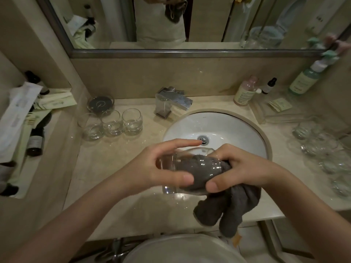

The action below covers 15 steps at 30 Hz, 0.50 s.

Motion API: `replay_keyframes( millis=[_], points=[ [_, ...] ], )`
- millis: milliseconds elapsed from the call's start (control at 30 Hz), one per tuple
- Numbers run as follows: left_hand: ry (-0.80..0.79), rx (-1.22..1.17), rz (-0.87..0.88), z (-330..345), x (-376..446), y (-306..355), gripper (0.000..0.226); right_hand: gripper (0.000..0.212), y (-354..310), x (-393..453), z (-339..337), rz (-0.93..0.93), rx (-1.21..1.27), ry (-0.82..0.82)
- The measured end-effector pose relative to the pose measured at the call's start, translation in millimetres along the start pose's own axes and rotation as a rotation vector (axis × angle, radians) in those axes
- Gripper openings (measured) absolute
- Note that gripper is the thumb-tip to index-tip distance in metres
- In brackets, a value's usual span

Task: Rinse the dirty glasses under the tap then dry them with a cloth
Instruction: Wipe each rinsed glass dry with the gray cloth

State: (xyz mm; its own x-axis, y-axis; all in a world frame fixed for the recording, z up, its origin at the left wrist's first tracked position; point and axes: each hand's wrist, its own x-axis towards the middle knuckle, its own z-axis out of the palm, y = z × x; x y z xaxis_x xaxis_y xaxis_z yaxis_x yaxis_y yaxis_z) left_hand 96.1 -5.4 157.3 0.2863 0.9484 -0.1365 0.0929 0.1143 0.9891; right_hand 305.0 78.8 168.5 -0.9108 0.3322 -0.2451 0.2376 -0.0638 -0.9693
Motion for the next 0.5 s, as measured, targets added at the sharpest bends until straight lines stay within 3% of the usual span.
replay_keyframes(
  millis=[67,133,367,433,500],
  points=[
    [-0.027,0.367,0.178,-3,1,2,0.074,0.008,6,-1,0,-0.007,0.104,0.012],
    [-0.020,0.470,0.255,-5,2,1,0.076,0.011,10,0,0,-0.020,0.156,0.023],
    [0.062,-0.135,-0.037,4,2,-3,0.066,0.054,8,1,-4,0.001,0.242,0.035],
    [0.063,-0.184,-0.074,6,2,-3,0.065,0.057,10,0,-4,0.029,0.285,-0.007],
    [0.054,-0.226,-0.127,8,3,-2,0.064,0.045,10,-1,-2,0.061,0.300,-0.071]
  ],
)
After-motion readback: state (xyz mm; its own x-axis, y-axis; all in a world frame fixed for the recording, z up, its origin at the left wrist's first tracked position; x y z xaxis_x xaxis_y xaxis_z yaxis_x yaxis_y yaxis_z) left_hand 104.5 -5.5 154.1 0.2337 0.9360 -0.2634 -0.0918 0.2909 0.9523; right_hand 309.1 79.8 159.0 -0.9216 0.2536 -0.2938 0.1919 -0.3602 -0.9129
